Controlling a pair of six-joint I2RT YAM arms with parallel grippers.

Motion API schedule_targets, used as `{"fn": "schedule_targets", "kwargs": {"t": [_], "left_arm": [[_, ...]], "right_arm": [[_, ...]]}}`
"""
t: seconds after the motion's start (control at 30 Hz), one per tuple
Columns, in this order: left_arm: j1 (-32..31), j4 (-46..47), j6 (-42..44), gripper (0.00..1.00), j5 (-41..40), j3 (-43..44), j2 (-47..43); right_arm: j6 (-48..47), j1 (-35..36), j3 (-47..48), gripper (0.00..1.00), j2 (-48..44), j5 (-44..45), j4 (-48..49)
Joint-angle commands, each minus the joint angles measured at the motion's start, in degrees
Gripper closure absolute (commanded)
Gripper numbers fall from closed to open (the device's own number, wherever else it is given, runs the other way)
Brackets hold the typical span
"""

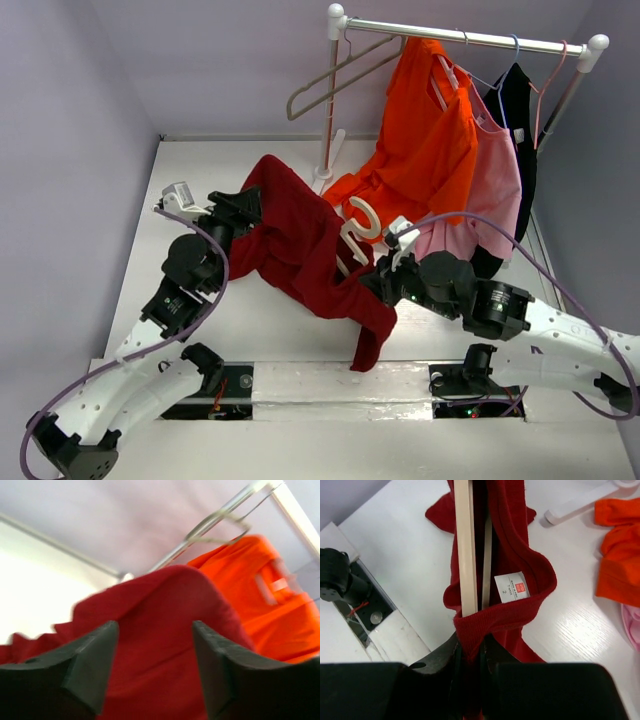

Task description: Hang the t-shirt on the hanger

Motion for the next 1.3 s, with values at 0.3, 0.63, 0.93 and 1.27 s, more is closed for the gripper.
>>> {"fn": "schedule_targets", "kwargs": {"t": [0.3, 0.63, 0.93, 1.27], "left_arm": [[8.65, 11.21, 11.35, 0.38, 15.31, -5.94, 5.68], [8.65, 17.37, 15.31, 0.39, 22.99, -6.47, 11.39], [8.65, 15.17, 13.91, 1.00, 15.78, -3.39, 11.76], [12.86, -8.11, 9.25, 1.00, -1.10, 10.49, 13.76]], "right_arm": [[2.27, -1.20, 6.15, 1.00, -6.14, -2.23, -7.74], [2.18, -1.20, 6.15, 1.00, -8.17, -3.11, -8.18], [2.62, -1.20, 5.97, 1.00, -9.13, -1.80, -9.76], [4.81, -1.20, 3.77, 1.00, -12.12, -1.09, -16.78]]}}
